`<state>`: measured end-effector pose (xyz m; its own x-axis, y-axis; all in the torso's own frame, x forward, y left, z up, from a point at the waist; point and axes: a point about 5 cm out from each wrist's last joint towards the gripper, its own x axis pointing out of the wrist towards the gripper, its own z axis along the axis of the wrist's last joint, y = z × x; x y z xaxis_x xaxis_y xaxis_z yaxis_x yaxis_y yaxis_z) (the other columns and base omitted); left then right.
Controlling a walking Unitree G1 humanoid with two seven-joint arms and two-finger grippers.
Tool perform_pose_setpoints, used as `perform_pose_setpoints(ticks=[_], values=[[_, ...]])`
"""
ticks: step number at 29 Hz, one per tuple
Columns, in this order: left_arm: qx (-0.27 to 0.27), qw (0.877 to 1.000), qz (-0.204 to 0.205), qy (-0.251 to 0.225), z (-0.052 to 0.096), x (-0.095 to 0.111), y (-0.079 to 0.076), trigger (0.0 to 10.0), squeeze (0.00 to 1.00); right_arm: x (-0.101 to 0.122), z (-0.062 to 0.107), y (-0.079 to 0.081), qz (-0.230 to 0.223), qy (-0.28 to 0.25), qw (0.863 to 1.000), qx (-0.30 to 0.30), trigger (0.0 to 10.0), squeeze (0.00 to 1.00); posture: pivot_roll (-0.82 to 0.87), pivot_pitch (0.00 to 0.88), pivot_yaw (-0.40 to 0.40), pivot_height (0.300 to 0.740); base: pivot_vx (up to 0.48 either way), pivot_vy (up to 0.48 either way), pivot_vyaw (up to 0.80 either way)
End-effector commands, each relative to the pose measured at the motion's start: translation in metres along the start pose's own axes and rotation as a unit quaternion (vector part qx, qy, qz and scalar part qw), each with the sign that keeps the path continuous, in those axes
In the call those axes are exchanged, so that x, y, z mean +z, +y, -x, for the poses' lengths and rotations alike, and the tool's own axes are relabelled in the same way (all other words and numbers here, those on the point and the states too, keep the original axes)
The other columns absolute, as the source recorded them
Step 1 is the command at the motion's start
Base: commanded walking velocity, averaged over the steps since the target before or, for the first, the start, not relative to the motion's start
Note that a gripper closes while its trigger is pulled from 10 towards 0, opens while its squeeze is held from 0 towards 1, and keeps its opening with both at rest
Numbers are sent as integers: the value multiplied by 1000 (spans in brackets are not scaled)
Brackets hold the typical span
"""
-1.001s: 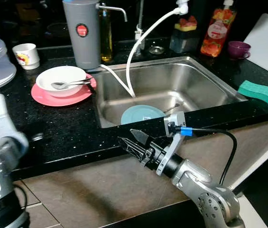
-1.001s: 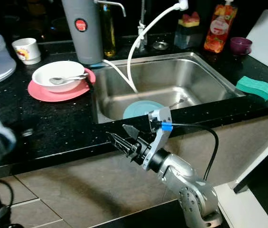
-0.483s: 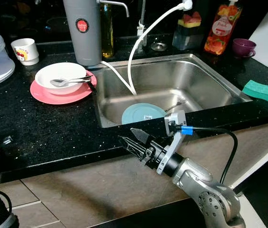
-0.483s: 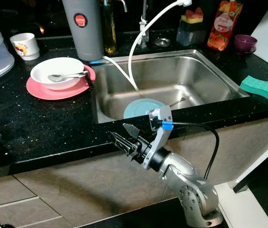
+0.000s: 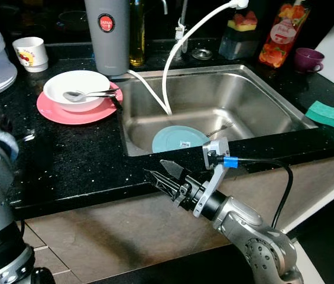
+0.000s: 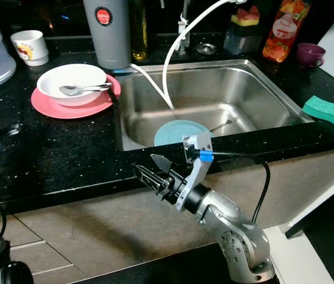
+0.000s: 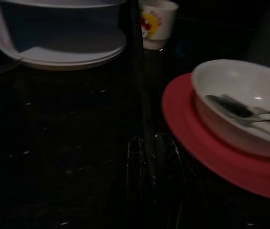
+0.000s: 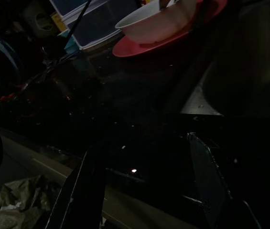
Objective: Kitchen organization
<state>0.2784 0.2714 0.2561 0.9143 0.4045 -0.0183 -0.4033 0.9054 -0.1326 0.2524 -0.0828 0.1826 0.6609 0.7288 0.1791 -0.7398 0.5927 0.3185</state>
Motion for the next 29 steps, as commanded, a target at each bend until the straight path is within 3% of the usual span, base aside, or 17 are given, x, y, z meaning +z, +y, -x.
perform_pose_setpoints(ticks=[1,5,6,9,14,16,17,18,19,20,21,22,23,24,29], values=[[-16,999,-3,-34,3,13,-6,0,0,-2,0,-1,-7,7,1000,0,10000,0,136,24,-45,740,0,0,0],[-54,997,2,-55,6,21,-19,0,0,-2,0,-1,-8,6,1000,-1,10000,0,138,28,-45,740,0,0,0],[-87,994,9,-61,8,23,-28,0,0,-2,-1,-1,-9,6,1000,-1,10000,0,138,29,-45,740,0,0,0],[-206,976,28,-63,17,24,-57,0,0,-1,-1,-3,-10,4,1000,-10,10000,0,135,31,-42,740,0,0,0],[-305,950,46,-52,27,22,-83,0,0,1,-1,-6,-27,-8,999,-20,10000,0,131,31,-36,740,0,0,-160],[-318,946,47,-49,28,22,-86,0,0,1,-2,-6,-28,-10,999,-21,10000,0,131,31,-36,740,0,0,-800],[-319,946,34,-46,28,20,-88,2275,0,2,-1,-7,-31,-13,999,-23,10000,0,129,29,-36,740,0,0,-800],[-314,948,24,-43,26,19,-88,2275,0,2,-1,-7,-33,-15,999,-26,10000,0,129,29,-36,740,0,0,-800],[-312,949,17,-40,25,18,-88,4392,0,3,-1,-8,-35,-18,999,-29,10000,0,127,29,-34,740,0,0,-800],[-311,950,13,-39,23,17,-88,4549,0,3,-1,-9,-37,-22,999,-32,10000,0,126,28,-34,740,0,0,-800],[-312,949,13,-39,23,18,-88,5804,0,4,-1,-10,-37,-23,998,-35,10000,0,125,29,-33,740,0,0,-800],[-314,949,13,-39,23,18,-89,5804,0,4,0,-10,-37,-24,998,-36,10000,0,125,29,-33,740,0,0,-800],[-316,948,13,-39,23,18,-89,9373,0,4,0,-10,-38,-26,998,-39,10000,0,125,27,-33,740,0,0,-800],[-319,947,12,-39,23,18,-90,10000,0,4,0,-11,-38,-28,998,-42,10000,0,124,27,-33,740,0,0,-800],[-335,942,-6,-33,22,16,-94,10000,0,7,1,-15,-41,-37,997,-60,10000,0,121,26,-31,740,0,0,-800]])
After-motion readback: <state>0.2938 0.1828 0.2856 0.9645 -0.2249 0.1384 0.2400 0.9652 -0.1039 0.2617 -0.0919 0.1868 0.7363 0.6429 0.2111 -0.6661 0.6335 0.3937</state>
